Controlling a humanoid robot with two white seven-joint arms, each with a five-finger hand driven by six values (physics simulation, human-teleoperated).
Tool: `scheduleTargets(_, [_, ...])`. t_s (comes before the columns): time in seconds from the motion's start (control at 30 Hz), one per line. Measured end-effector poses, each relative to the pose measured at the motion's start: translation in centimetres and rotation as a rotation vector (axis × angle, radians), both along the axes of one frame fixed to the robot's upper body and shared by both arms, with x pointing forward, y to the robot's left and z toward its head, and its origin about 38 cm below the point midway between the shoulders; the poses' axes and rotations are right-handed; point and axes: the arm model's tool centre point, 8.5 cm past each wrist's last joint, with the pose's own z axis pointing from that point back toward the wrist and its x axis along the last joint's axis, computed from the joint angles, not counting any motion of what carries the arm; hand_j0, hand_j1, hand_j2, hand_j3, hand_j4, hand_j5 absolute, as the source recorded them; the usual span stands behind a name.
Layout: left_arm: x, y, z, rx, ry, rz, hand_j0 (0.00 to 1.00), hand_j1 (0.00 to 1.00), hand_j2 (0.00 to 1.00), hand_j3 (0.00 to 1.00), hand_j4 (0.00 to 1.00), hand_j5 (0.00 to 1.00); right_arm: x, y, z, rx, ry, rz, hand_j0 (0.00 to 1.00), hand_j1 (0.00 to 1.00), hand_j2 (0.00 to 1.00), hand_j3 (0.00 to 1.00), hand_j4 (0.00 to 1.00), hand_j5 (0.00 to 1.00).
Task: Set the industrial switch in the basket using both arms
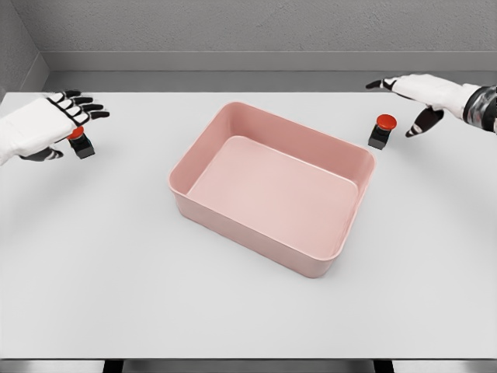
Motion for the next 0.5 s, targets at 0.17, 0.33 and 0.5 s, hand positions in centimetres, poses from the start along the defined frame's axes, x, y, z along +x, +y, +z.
scheduleTargets(0.17, [1.1, 0.8, -0.1, 0.034, 0.0, 0.033, 1.0, 1.0, 1.0, 1.0, 1.0, 1.0, 0.8, 0.6, -1.8, -0.045, 0.027, -0.024, 1.0, 1.0, 1.0, 1.0, 1.0, 1.0])
scheduleTargets(0.33, [2.3, 1.6, -0.2, 0.039, 0.002, 0.076, 1.0, 1.0, 1.0, 1.0, 1.0, 1.0, 1.0, 0.9, -3.1, -0.071, 0.048, -0.029, 1.0, 1.0, 1.0, 1.0, 1.0, 1.0])
scheduleTargets(0.5, [2.8, 1.4, -1.7, 0.056, 0.027, 0.093, 1.0, 1.0, 1.0, 1.0, 1.0, 1.0, 1.5, 1.6, -2.7, -0.084, 0.045, -0.019, 1.0, 1.0, 1.0, 1.0, 1.0, 1.0])
